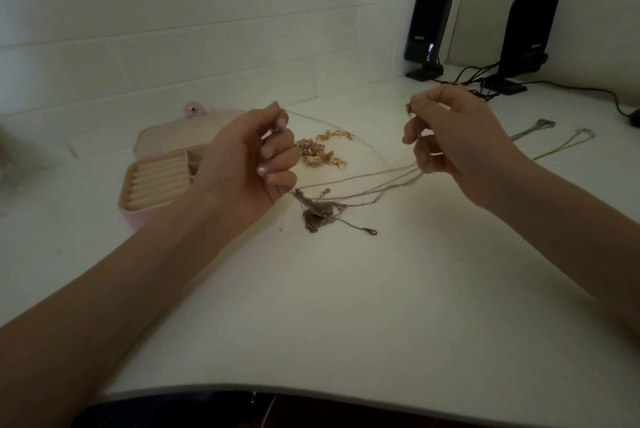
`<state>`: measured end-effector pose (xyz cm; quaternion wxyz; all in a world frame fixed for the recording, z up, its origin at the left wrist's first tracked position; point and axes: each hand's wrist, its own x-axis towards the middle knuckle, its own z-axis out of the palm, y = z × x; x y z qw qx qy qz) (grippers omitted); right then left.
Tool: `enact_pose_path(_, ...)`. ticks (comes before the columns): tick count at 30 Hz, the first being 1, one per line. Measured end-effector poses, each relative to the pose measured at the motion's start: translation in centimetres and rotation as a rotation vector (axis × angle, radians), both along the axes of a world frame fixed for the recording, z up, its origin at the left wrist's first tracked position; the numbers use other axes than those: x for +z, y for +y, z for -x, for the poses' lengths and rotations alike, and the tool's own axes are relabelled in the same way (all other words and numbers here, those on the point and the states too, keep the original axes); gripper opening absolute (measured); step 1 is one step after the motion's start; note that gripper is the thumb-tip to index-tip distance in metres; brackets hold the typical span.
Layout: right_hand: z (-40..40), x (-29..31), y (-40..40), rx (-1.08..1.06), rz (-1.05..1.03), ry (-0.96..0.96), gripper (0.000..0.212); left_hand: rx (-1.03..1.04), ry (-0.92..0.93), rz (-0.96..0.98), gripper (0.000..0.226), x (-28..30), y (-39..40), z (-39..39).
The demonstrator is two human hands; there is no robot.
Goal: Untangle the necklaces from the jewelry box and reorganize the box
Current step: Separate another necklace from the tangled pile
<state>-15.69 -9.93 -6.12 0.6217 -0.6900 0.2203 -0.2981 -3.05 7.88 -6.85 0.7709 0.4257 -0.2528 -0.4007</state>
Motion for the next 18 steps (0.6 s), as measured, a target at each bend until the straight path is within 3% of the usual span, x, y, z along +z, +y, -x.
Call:
enact_pose_path(2, 0.0, -0.1, -0.2, 0.041, 0.156, 0.13, 0.015, 0.009, -0.03, -0.009, 0.012, 0.2, 0.1, -0.1)
enact_pose_path(6, 0.3, -0.3, 0.5, 0.278, 0.44, 0.415, 0.019, 0.017, -0.06, 0.059, 0.033, 0.5, 0.1, 0.1)
enact_pose_path(10, -0.2, -1.3, 1.4, 0.209, 0.698, 0.306, 0.021, 0.005, -0.145, 0.029, 0.036, 0.2, -0.4, 0.3)
enact_pose_path(13, -0.3, -2.0, 3.0, 0.25, 0.65, 0.142, 0.024, -0.021, -0.196, -0.018, 0.038, 0.0, -0.7, 0.7)
enact_pose_path(18, -1.0, -3.0, 5.2, 0.292, 0.665, 0.143, 0.016, -0.137, -0.278, -0.084, 0.038, -0.9, -1.2, 1.5)
